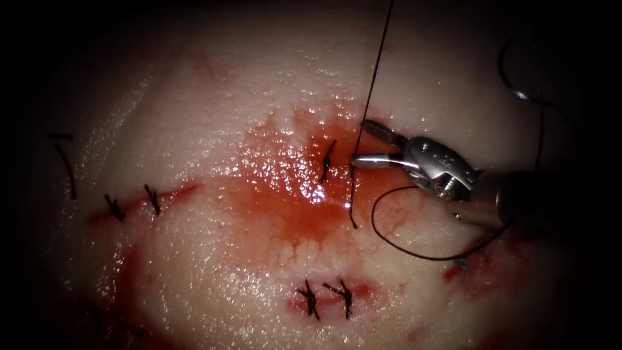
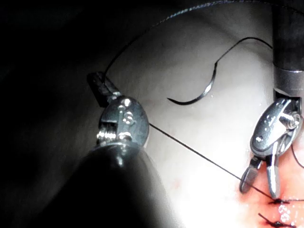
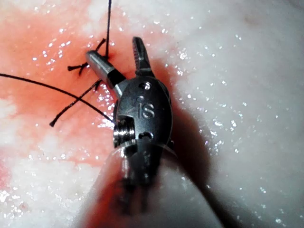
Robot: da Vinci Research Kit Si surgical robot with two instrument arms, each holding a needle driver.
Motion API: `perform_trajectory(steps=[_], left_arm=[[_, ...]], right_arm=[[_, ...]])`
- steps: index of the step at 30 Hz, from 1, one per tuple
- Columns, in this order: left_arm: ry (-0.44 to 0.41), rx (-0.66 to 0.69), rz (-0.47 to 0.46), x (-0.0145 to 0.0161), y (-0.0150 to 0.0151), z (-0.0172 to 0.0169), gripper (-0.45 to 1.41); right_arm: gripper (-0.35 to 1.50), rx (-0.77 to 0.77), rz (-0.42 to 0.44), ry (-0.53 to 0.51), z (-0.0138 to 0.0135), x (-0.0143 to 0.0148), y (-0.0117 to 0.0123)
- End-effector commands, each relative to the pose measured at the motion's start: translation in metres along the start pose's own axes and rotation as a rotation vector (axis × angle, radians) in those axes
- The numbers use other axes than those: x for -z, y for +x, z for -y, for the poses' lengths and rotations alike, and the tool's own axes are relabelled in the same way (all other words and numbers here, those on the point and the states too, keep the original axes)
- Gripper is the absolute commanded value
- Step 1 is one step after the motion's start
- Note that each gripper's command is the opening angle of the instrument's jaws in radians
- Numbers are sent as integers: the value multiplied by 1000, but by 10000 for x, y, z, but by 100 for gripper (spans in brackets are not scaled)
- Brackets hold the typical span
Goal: Wound Closure
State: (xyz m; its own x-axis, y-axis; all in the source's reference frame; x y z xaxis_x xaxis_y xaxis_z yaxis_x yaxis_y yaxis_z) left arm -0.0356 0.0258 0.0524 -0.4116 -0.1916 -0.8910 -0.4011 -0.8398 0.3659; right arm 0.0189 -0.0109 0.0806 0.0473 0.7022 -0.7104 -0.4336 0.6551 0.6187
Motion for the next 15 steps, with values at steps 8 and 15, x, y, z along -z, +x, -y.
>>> perform_trajectory(steps=[8,15], left_arm=[[3,-7,-3,-8,-2,-1,-35],[0,-11,-12,-2,5,-5,-37]], right_arm=[[148,19,0,22,6,-37,-15],[148,25,2,27,8,-58,-18]])
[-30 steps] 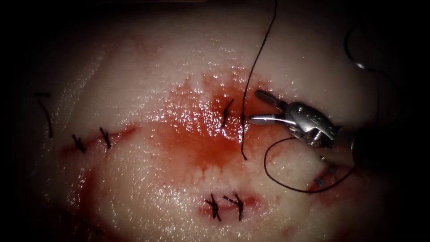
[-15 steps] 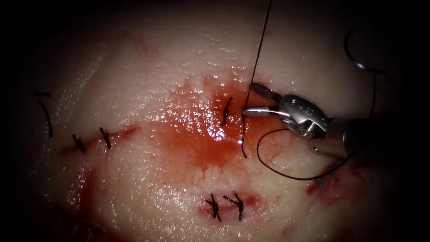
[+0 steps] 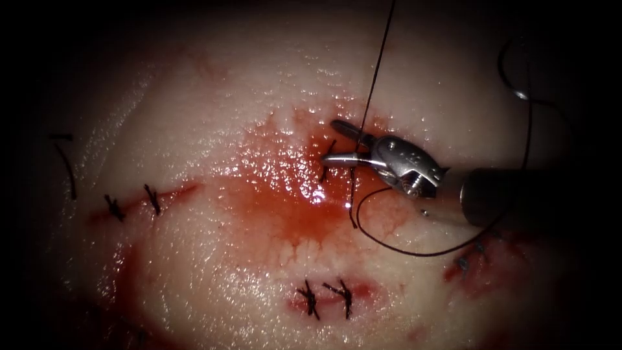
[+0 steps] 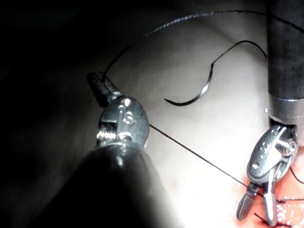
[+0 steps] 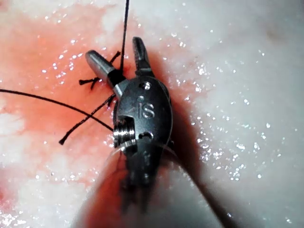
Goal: Wound Closure
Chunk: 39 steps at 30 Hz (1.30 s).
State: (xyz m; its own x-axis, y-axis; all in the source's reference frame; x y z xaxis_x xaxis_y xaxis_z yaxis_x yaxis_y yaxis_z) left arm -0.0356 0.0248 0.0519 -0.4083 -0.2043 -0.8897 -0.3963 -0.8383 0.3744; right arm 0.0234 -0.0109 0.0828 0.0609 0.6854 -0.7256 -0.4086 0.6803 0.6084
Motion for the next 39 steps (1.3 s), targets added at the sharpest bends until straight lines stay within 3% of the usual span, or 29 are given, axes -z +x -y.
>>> perform_trajectory(steps=[1,12,17,19,20,21,22,24,33,34,35,36,39], left_arm=[[2,-3,-4,-8,-1,1,-37],[3,-6,-12,-10,3,-2,-38],[3,-8,-15,-10,5,-4,-42],[4,-11,-18,-10,6,-7,-43],[4,-12,-18,-10,7,-8,-43],[5,-13,-18,-11,7,-9,-43],[5,-14,-18,-11,7,-10,-43],[6,-16,-19,-12,8,-13,-43],[6,-19,-21,-10,9,-16,-45],[6,-24,-22,-10,8,-14,-45],[5,-22,-23,-11,8,-13,-45],[5,-32,-24,-11,7,-11,-45],[4,-47,-24,-12,7,-9,-45]], right_arm=[[148,-2,-1,0,2,-12,-4],[145,0,-3,16,2,-29,-3],[130,1,-3,25,4,-29,-3],[100,7,-3,25,3,-28,-3],[76,11,-1,16,3,-28,-2],[26,15,-4,5,2,-29,0],[-1,13,-10,1,1,-29,1],[-35,3,-37,-15,0,-29,9],[-35,-13,-66,-51,3,-24,21],[130,-17,-88,-40,1,-22,25],[148,-18,-100,-33,0,-21,26],[148,-20,-133,-23,-1,-11,27],[148,-21,-128,8,-3,11,27]])
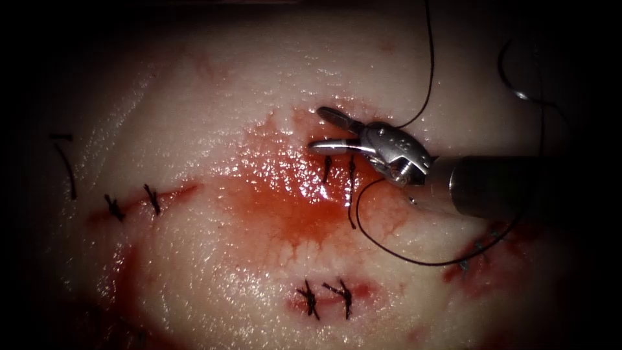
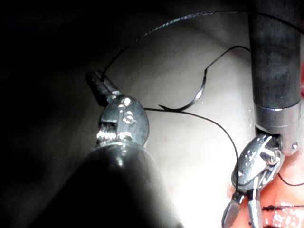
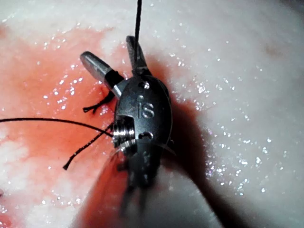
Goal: Wound Closure
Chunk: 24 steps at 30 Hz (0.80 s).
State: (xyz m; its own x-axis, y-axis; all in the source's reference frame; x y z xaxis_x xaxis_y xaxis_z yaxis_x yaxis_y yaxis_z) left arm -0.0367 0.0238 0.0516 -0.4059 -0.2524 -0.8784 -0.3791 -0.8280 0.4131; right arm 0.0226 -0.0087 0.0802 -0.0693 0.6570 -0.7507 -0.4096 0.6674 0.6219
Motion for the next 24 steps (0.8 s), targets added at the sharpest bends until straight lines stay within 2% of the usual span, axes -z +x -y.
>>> perform_trajectory(steps=[1,6,7,8,11,13,14,17,18,21,22,24], left_arm=[[3,-3,-1,-9,-2,2,-45],[6,-13,1,-17,-4,8,-45],[6,-13,1,-17,-4,8,-45],[9,-35,4,-23,-5,8,-45],[12,-80,22,-32,-11,7,-45],[19,-103,46,-46,-27,4,-45],[19,-103,46,-46,-27,4,-45],[31,-148,93,-68,-53,-11,-45],[31,-148,93,-68,-53,-11,-45],[32,-163,121,-87,-76,-23,-45],[24,-186,161,-107,-95,-36,-45],[14,-197,180,-123,-109,-47,-45]], right_arm=[[148,-2,6,9,0,2,-6],[148,24,16,65,-8,54,-2],[148,24,16,65,-8,54,-2],[148,36,20,76,-11,72,-1],[148,90,49,60,-20,103,0],[148,176,89,12,-40,143,5],[148,176,89,12,-40,143,5],[148,239,115,-51,-74,195,27],[148,239,115,-51,-74,195,27],[148,244,96,-95,-100,231,50],[148,239,76,-127,-110,251,67],[148,235,65,-127,-111,260,77]])
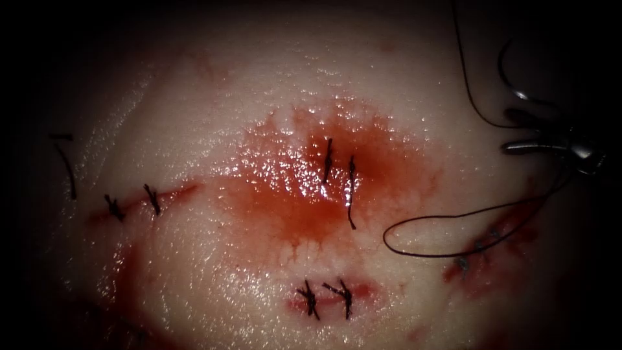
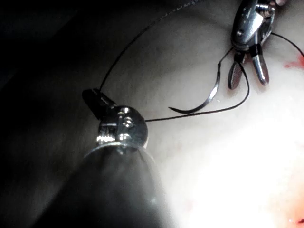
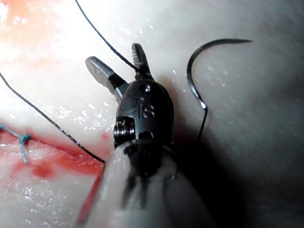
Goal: Wound Closure
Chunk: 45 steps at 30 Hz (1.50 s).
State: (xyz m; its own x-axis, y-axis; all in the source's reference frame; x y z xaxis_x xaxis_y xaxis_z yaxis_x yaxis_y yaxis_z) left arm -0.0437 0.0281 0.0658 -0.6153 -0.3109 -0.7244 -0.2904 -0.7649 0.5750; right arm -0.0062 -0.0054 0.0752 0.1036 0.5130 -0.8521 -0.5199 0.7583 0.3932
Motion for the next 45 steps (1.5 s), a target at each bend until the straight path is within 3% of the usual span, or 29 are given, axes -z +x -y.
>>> perform_trajectory(steps=[1,3,4,7,9,15,16,18,22,26,32,34,35,36,38,39,41,42,43,44,45], left_arm=[[-14,-19,13,-26,-7,-11,-45],[-18,-32,26,-34,-11,-18,-45],[-30,-65,55,-63,-25,-43,-45],[-45,-80,78,-82,-36,-59,-45],[-99,-97,101,-114,-71,-95,-45],[-161,-96,134,-123,-110,-136,-45],[-177,-89,145,-124,-130,-153,-45],[-181,-84,153,-121,-145,-159,-45],[-184,-73,171,-111,-177,-155,-45],[-167,-43,186,-86,-225,-120,-45],[-53,9,212,-22,-295,-50,-45],[-34,74,217,-11,-306,-40,-45],[-23,80,223,-11,-306,-40,-33],[-23,80,223,-11,-306,-40,-33],[22,96,266,-24,-297,-48,-35],[29,95,265,-34,-292,-51,-21],[34,101,257,-41,-289,-53,-15],[43,120,260,-51,-286,-54,47],[59,192,253,-55,-283,-54,76],[63,233,235,-55,-282,-54,78],[59,286,191,-53,-281,-53,94]], right_arm=[[148,-13,-18,6,-1,3,6],[148,-19,-28,9,2,6,12],[148,-30,-47,26,12,11,27],[148,-32,-49,31,19,14,36],[148,0,-40,38,35,35,62],[148,34,-43,36,39,60,102],[148,77,-42,32,47,67,122],[148,112,-40,30,52,72,132],[148,129,5,54,64,80,135],[148,173,71,108,81,87,117],[148,152,98,164,100,85,83],[148,143,100,162,101,81,78],[148,143,100,161,102,79,79],[148,143,100,161,102,79,79],[148,111,88,161,107,76,86],[148,83,64,171,114,71,94],[148,80,58,177,119,68,97],[148,76,45,199,133,59,103],[148,63,33,219,147,50,107],[148,58,26,232,157,44,108],[148,59,20,237,164,40,109]])
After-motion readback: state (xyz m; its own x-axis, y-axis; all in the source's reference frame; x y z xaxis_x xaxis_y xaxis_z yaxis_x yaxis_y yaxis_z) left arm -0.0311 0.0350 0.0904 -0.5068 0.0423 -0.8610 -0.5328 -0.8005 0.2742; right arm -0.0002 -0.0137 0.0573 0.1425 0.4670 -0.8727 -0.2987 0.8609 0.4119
